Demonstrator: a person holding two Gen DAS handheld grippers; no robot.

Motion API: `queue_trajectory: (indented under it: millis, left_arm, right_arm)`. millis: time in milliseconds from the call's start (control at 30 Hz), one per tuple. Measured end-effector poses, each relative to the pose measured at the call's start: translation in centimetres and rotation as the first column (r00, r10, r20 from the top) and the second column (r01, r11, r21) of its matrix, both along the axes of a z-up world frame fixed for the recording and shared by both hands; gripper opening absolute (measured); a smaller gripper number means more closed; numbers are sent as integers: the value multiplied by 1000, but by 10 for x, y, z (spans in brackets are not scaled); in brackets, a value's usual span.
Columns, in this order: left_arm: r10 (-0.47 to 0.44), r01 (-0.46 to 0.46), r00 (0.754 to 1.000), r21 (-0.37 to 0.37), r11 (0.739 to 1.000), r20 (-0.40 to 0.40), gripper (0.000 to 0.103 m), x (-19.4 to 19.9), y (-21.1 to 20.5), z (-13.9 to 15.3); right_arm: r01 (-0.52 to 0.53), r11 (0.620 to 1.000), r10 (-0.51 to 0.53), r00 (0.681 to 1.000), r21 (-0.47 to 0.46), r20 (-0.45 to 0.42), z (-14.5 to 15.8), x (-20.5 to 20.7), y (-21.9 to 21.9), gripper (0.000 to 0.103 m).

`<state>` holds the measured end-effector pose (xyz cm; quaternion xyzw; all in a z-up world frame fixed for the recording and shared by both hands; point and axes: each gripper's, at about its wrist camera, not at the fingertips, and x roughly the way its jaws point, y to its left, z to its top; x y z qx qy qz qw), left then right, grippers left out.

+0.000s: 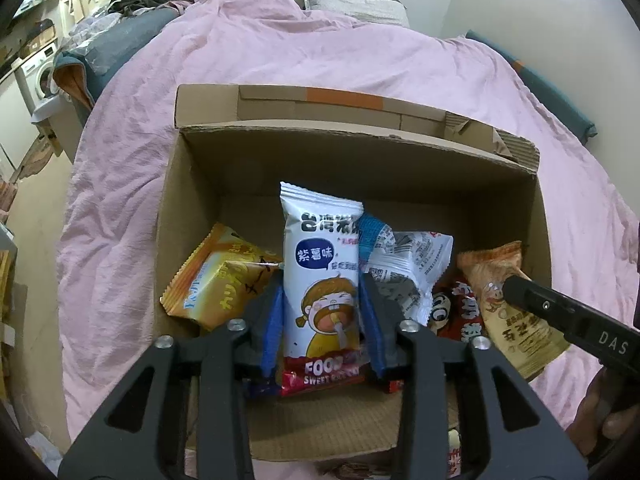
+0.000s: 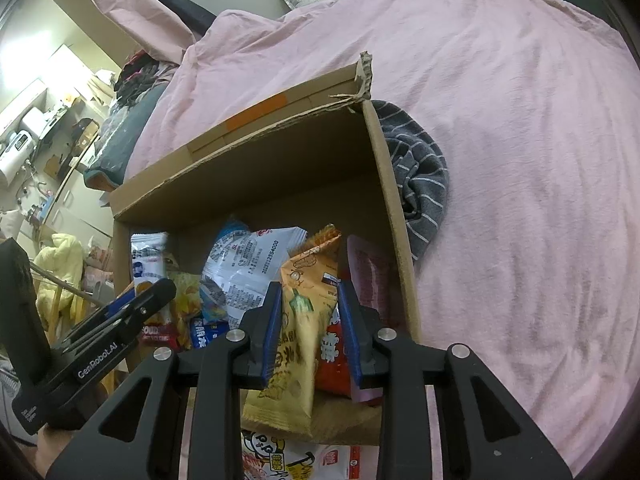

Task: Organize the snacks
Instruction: 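Carry the orange-yellow bag and rice cake bar into the box and open both tools, then withdraw both tools from the box toward the remaining snacks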

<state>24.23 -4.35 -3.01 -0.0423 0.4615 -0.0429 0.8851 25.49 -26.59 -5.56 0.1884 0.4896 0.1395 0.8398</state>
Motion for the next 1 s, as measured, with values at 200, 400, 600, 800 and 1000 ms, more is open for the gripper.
queue_trajectory:
  millis: [200, 400, 600, 800, 1000]
  left_arm:
    - [19, -20, 999, 28, 999, 47, 83, -4, 0, 9]
    - [21, -23, 998, 33, 999, 56, 84, -6, 2, 13]
    - [23, -26, 997, 49, 998, 71, 84, -11, 5, 18]
    - [50, -46, 996, -47, 998, 79, 84, -18, 21, 25]
    - [54, -48, 996, -89, 995, 73, 93, -27, 32, 31]
  right_arm:
    - [6, 1000, -6, 1000, 10, -8, -1, -1, -2, 32]
    - [5, 1000, -5, 1000, 21, 13, 4, -5, -3, 62]
    - [-1, 1000, 2, 998, -6, 63, 18, -6, 1, 78]
    - [17, 1000, -18, 998, 25, 59, 25, -6, -1, 92]
    - [-6, 1000, 4, 995, 21, 104, 42, -19, 5, 93]
